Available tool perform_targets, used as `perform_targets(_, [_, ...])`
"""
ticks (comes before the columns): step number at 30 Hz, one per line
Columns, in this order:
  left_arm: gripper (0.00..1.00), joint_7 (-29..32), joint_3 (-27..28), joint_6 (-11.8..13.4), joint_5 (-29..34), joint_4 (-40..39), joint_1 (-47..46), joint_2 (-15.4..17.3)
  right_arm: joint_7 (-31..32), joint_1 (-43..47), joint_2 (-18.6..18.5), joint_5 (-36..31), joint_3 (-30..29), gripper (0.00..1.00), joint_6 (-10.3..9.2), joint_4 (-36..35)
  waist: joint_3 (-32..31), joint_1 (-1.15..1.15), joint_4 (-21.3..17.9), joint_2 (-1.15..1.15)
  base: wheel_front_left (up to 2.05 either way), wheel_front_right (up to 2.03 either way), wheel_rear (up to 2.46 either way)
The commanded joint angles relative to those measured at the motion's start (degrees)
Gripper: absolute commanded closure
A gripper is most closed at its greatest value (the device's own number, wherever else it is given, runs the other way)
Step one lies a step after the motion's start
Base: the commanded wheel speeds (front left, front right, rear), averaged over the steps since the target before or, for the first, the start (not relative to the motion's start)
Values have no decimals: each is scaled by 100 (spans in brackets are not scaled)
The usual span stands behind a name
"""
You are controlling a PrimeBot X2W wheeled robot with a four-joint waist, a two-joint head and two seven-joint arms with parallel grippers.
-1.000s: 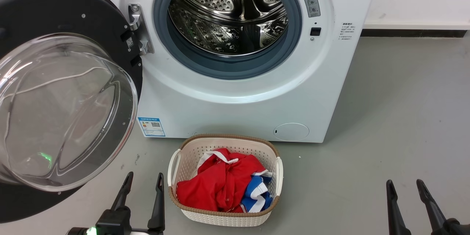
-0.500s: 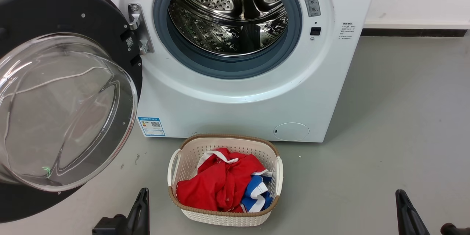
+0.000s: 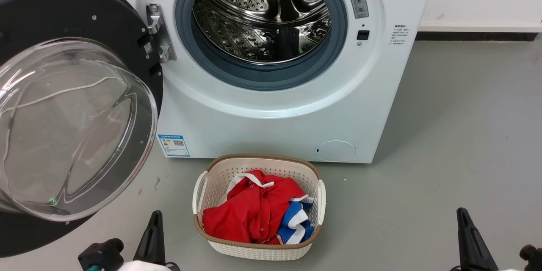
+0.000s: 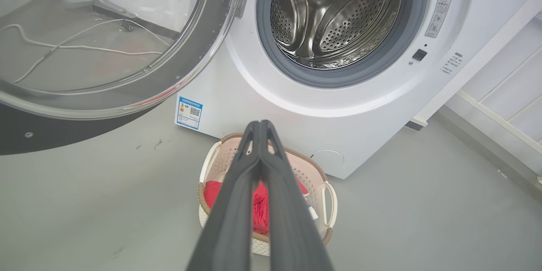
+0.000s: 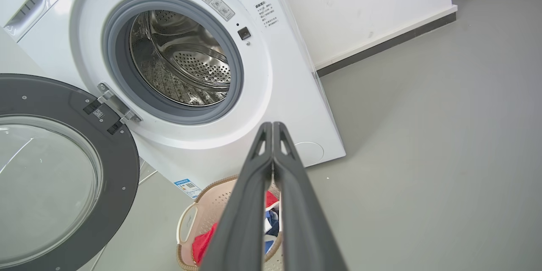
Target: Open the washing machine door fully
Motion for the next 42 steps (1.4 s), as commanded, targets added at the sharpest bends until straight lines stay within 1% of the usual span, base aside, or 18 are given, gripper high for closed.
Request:
perform_targets(1, [100,37,33,-34,-205,-58,-165,6,26,-159,-58,217,5,100,0,-37,1,0,-1,0,0,0,0])
perform_targets(21, [100,472,195,-150,-2050,77,-457,6,410,-576,-113,2008,35,100,0,225,23,0,-30,0,0,0,0])
perform_targets(42, [100,846,336,-250,-3612,197,-707,5,772,-933,-132,3499,23,100,0,455,46,0,-59,0,0,0,0])
